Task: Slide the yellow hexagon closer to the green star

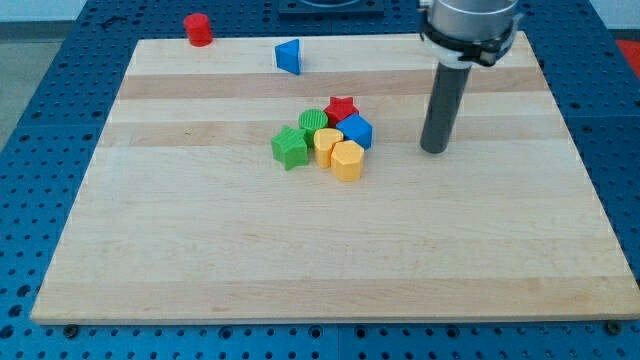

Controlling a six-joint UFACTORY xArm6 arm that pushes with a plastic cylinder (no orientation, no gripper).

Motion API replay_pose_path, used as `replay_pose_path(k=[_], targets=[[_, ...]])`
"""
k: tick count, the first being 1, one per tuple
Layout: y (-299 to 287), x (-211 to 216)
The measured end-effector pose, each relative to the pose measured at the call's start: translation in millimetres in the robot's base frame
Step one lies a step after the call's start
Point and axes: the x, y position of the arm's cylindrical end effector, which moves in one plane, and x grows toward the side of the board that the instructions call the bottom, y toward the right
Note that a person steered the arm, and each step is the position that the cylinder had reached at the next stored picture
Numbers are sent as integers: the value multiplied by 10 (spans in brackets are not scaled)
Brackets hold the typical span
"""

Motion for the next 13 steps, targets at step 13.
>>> replay_pose_path(k=[13], targets=[[-2996, -144]])
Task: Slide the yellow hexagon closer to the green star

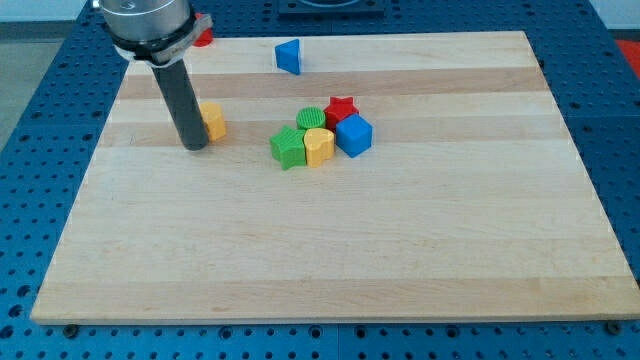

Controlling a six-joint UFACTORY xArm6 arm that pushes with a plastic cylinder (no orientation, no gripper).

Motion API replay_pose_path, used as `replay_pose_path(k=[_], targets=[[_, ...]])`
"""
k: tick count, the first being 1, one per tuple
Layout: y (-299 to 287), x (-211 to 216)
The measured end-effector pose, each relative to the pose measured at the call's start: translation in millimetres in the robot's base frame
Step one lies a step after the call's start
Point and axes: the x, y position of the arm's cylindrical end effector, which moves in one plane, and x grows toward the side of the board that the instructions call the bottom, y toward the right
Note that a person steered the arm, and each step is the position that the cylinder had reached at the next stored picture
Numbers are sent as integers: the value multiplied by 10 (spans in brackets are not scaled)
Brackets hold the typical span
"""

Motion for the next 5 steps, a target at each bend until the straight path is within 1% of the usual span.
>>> replay_pose_path(k=[1, 2, 3, 4, 5], targets=[[-496, -8], [-530, -318], [-159, -413], [322, -319], [680, -275]])
